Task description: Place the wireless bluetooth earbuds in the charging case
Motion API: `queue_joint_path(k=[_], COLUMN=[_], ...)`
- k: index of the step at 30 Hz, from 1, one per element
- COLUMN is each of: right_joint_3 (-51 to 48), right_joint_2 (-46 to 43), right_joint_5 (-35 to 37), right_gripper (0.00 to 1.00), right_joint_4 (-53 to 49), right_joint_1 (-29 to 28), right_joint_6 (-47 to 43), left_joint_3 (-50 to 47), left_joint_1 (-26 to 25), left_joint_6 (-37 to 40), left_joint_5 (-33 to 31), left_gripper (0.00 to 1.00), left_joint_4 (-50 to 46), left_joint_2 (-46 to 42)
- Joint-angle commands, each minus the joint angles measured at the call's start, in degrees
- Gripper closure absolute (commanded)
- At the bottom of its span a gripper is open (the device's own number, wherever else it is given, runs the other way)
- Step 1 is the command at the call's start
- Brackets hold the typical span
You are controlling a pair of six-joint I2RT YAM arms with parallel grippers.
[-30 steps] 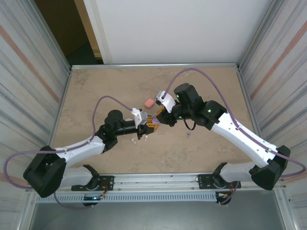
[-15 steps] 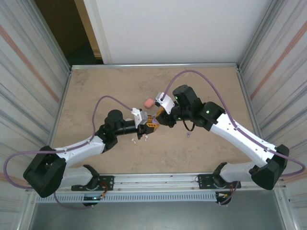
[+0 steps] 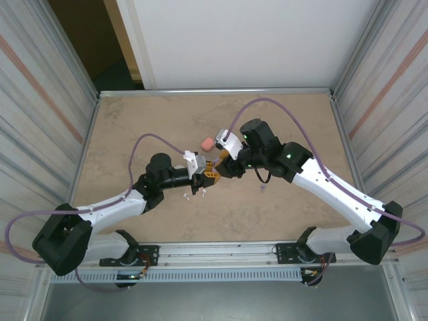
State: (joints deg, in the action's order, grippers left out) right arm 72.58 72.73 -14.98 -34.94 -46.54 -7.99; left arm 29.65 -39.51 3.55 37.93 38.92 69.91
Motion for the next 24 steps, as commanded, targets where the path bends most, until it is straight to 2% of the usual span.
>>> queue_joint_path(k=[1,9,18,24], right_joint_3=[1.7,0.5,-2.4,-2.6], right_joint_2=[-1.9,-5.9,-9.3,-9.4], right_joint_5=[0.2,-0.6,-11.6,-19.1], right_gripper=[0.58,0.56,0.55,0.54], right_joint_4=[0.5,2.5,6.1,7.9], right_joint_1=[-0.3,1.8,9.9,10.7], right_joint_6=[1.1,5.9,18.8,23.6], left_joint_3=[1.2,0.6,-1.4,-1.7], left_joint_1=[-0.3,-0.3,-1.6,-3.0], left_joint_6=[-0.4,0.7,5.6,9.6], left_joint_5=[0.5,-0.6,-5.7,-8.6], left_gripper=[1.00,1.00,1.00,1.00], left_joint_4=[1.8,3.5,9.3,10.3], left_joint_2=[-0.8,-0.9,-1.6,-2.8])
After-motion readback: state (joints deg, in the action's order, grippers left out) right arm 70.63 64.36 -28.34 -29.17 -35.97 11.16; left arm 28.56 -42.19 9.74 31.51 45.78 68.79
